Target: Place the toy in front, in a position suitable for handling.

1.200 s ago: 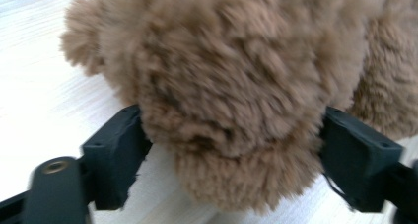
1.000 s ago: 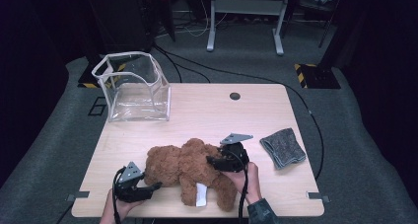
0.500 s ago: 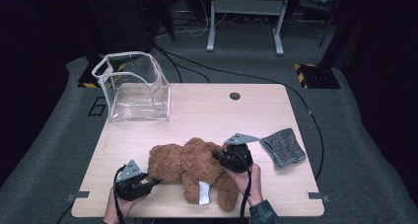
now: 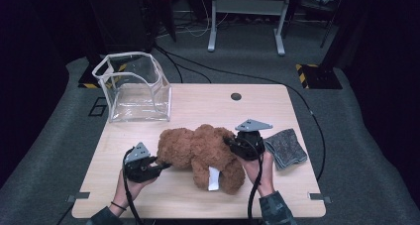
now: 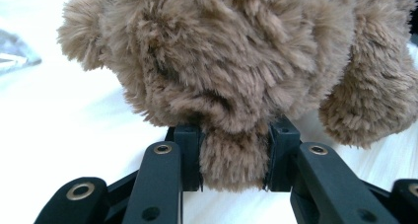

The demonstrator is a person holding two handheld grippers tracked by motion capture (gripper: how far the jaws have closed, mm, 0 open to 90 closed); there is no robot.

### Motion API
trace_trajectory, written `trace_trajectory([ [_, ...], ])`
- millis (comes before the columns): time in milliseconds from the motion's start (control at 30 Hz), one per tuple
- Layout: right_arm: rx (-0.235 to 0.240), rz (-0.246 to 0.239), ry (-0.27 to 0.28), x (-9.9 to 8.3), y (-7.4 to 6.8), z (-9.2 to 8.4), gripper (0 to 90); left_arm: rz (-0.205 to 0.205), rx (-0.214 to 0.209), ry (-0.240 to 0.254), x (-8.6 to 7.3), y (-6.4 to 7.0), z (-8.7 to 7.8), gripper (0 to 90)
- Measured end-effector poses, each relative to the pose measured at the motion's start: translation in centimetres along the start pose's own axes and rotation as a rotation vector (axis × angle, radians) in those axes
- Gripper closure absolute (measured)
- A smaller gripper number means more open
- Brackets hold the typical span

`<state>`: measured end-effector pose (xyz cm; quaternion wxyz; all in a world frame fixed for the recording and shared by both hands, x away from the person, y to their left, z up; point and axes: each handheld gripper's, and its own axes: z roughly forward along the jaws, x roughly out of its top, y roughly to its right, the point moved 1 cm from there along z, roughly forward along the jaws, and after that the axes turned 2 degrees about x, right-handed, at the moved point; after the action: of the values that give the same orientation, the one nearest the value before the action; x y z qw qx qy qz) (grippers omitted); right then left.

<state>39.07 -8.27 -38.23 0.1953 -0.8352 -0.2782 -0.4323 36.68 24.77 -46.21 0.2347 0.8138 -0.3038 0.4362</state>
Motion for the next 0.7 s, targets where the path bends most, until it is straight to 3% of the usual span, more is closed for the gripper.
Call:
trace_trajectory([
  [300,-0.064,-0.028,0.013,2.9,1.5,-1.1,80.6,0.02,0.004,0.022,3.3,-0.4,1.4,66.7],
  [700,-0.119,-0.047,0.011,5.8,3.3,-0.5,80.7,0.02,0.04,0.031,5.8,-1.6,3.5,66.8],
])
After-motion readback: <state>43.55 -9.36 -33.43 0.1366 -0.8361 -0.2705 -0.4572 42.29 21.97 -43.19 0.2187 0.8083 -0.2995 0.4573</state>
